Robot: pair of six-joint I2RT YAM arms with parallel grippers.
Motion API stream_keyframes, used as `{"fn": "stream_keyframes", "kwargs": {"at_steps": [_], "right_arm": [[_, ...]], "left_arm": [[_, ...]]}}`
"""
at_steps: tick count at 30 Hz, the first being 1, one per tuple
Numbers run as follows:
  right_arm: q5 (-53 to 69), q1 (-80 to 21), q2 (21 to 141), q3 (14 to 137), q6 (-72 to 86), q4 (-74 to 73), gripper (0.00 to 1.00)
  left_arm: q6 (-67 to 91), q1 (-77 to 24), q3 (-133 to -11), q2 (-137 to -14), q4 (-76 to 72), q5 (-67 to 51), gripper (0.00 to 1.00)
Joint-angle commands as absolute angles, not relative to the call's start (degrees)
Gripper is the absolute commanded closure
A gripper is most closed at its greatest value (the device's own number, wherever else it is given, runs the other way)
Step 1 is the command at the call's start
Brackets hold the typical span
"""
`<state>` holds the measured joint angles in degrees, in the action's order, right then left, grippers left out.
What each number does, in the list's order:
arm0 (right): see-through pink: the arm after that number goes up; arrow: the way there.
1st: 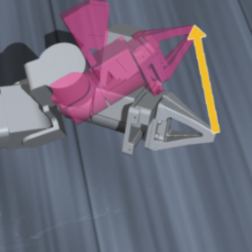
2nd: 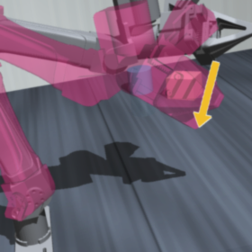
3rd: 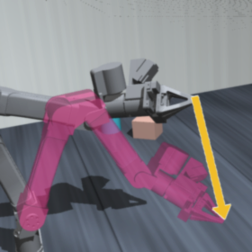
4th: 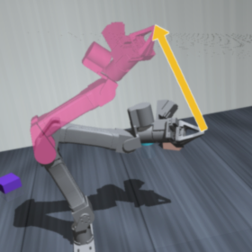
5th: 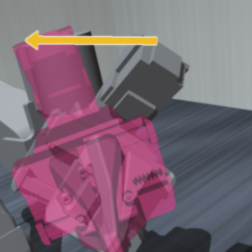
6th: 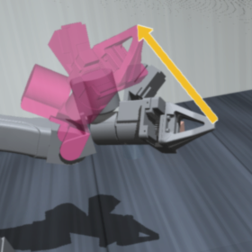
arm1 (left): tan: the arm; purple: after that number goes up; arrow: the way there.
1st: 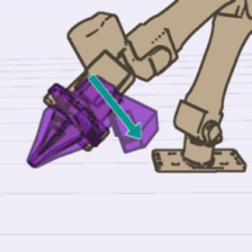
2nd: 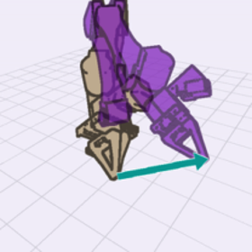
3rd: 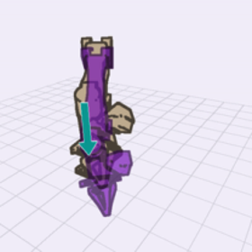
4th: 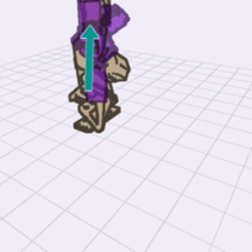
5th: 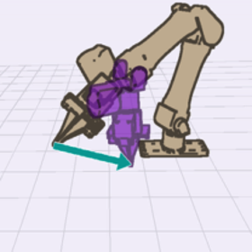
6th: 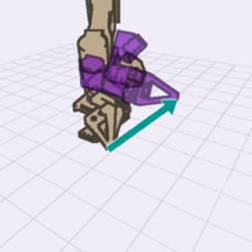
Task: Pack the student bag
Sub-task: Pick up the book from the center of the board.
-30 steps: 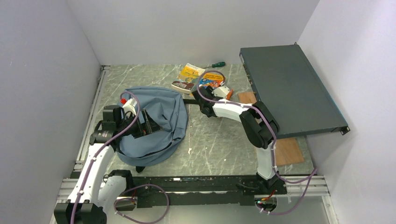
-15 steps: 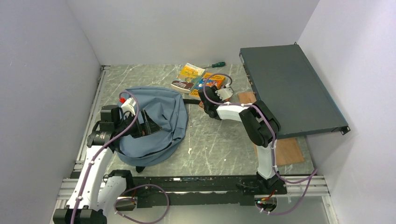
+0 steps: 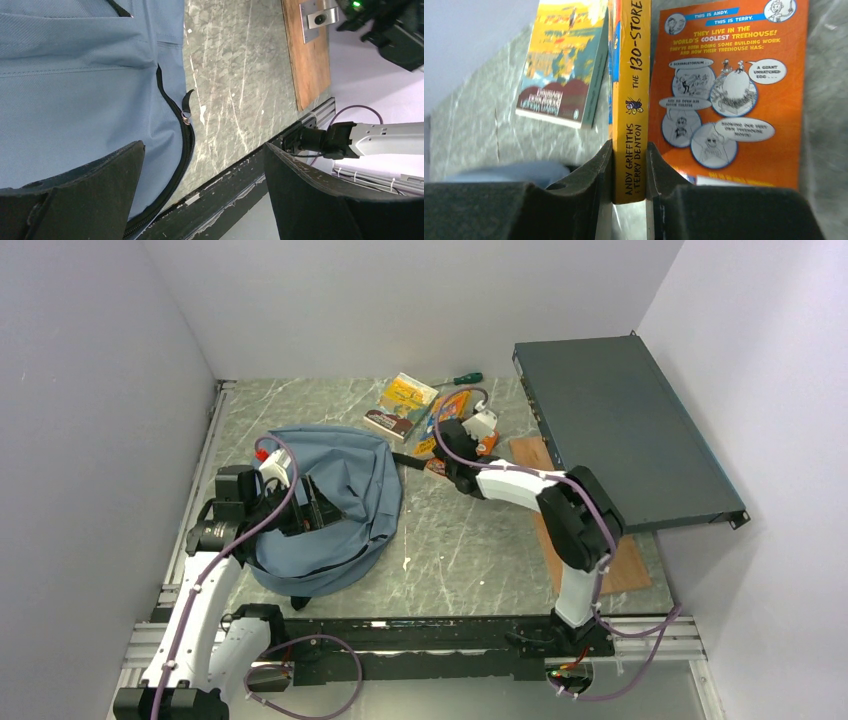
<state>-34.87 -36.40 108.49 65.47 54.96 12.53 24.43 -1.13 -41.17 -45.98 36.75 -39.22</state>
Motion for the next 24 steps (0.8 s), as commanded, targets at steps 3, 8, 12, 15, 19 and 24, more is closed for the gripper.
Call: {"fn": "stream_keyframes", "kwargs": {"at_steps": [3, 8, 12, 15, 19, 24], "right_arm": [[-28.1, -39.1, 92.4, 67.0, 39.1, -6.0, 1.00], [-8.0, -39.6, 78.7, 60.5, 30.1, -10.0, 1.00], [4.3, -39.1, 67.9, 55.3, 33.5, -9.7, 1.00], [12.9, -39.0, 63.1, 53.5, 39.8, -5.7, 1.00], [21.6, -38.4, 60.0, 51.9, 48.4, 5.8, 1.00], [29.8, -37.2, 61.1, 50.5, 59.7, 19.7, 1.00]], "left_arm": [[28.8, -1.3, -41.4, -46.2, 29.9, -43.4, 0.07], [38.5, -1.3, -37.6, -46.9, 18.3, -51.0, 0.07], [54.3, -1.7, -30.2, -46.1, -2.6, -55.0, 0.05], [64.2, -2.7, -27.1, -44.6, -15.8, -53.5, 0.03], [67.8, -4.4, -27.3, -39.9, -18.9, -47.8, 0.00], [68.8, -6.7, -28.6, -35.5, -15.2, -41.8, 0.00]]}}
